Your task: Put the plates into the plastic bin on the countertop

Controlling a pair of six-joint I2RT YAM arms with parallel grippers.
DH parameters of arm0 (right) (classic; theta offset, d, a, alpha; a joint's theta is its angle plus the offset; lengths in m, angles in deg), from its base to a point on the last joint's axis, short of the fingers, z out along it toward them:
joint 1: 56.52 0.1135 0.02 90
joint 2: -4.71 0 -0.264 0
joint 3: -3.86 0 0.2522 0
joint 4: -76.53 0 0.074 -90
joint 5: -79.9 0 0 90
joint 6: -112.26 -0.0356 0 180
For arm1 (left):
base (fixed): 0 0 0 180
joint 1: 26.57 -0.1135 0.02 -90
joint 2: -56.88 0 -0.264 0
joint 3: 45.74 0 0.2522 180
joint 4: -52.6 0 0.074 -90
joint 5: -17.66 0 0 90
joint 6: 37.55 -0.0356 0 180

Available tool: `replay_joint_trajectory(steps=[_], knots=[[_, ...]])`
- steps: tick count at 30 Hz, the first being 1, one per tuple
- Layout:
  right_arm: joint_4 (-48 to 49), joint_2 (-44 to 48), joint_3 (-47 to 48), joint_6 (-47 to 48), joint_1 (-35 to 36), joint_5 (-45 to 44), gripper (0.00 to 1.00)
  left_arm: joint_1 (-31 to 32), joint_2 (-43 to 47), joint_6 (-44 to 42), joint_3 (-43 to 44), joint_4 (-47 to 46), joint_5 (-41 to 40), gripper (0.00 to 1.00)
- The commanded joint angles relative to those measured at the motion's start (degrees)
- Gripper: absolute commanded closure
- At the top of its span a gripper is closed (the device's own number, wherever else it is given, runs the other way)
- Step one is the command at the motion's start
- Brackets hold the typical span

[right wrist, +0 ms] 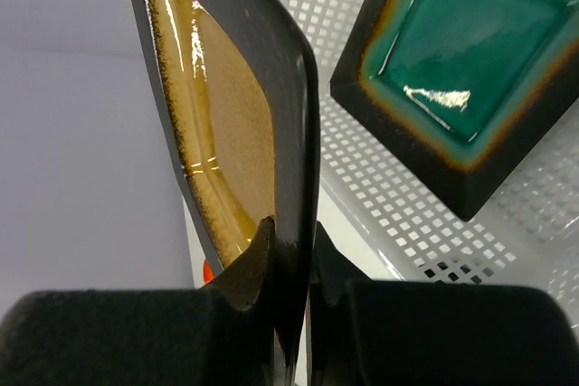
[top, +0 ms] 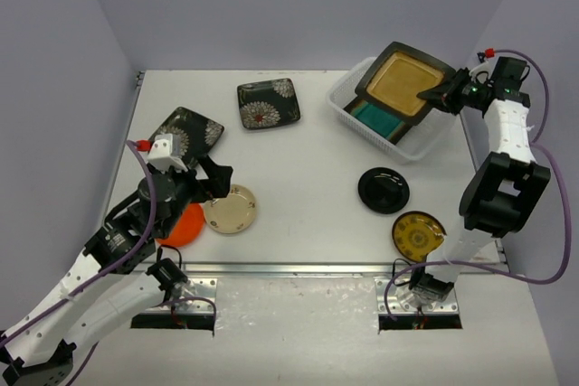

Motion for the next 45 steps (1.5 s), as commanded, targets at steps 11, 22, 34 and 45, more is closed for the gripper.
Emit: replay_joint_trajectory(steps=[11,22,34,45], knots=[[3.1,2.0,4.7,1.9,0.2,-1.5,1.0,0.2,-2.7,-4.8,2.8,0.9,3.9,0.0],[23.1,7.4,-11.8,-8.5,3.5,-16.1,1.0,0.2,0.6,-5.3,-0.7,-2.7,8.7,0.0],[22.4,-3.7,-3.8,-10.7,5.6,-21.2,1.0,0.2,1.6,-5.6,-1.3,-3.3,9.9,0.0],[23.4,-6.4,-4.9,-7.0,6.5,-23.3,1.0,0.2,2.3,-5.7,-1.5,-3.5,10.4,0.0]])
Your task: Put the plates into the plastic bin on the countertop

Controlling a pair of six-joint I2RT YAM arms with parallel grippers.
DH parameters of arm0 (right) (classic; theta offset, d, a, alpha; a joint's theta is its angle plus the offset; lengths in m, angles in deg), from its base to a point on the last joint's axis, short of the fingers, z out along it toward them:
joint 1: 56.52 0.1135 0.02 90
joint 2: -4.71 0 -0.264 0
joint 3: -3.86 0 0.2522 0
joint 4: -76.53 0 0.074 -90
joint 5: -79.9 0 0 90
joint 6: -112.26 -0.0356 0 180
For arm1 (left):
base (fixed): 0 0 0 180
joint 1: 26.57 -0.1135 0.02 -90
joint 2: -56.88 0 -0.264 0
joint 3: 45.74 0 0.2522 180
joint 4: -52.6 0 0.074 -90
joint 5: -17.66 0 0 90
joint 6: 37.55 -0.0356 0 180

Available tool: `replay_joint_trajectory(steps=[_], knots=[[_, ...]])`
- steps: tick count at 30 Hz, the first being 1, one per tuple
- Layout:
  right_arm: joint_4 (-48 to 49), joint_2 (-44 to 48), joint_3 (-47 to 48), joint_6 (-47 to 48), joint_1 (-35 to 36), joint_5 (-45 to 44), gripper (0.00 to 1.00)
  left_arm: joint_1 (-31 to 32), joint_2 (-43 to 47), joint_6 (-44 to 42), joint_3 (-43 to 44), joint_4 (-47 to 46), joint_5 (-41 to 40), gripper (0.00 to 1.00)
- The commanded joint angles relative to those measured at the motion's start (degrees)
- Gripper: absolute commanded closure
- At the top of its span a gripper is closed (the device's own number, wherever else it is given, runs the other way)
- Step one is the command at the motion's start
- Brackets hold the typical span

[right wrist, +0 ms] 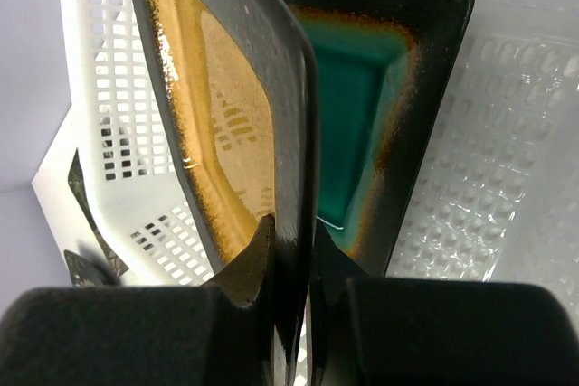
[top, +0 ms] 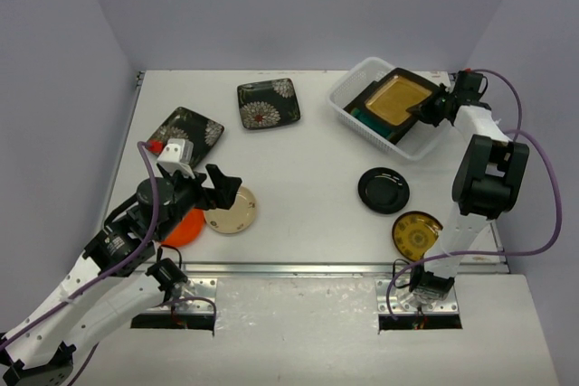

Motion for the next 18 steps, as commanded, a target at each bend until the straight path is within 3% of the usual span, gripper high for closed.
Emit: replay_joint_trajectory(steps=[1,12,18], knots=[[10.2,2.3,0.3,0.0,0.4,3.9,1.0,0.1,0.7,-0.8,-0.2,-2.9,0.6,0.0],[9.0,0.5,0.8,-0.8,0.3,3.1,0.99,0.2,1.4,-0.8,-0.4,-3.2,0.7,0.0],[5.0,-1.8,2.2,-2.6,0.3,3.6,0.79,0.2,0.7,-1.0,-0.3,-3.2,1.2,0.0]])
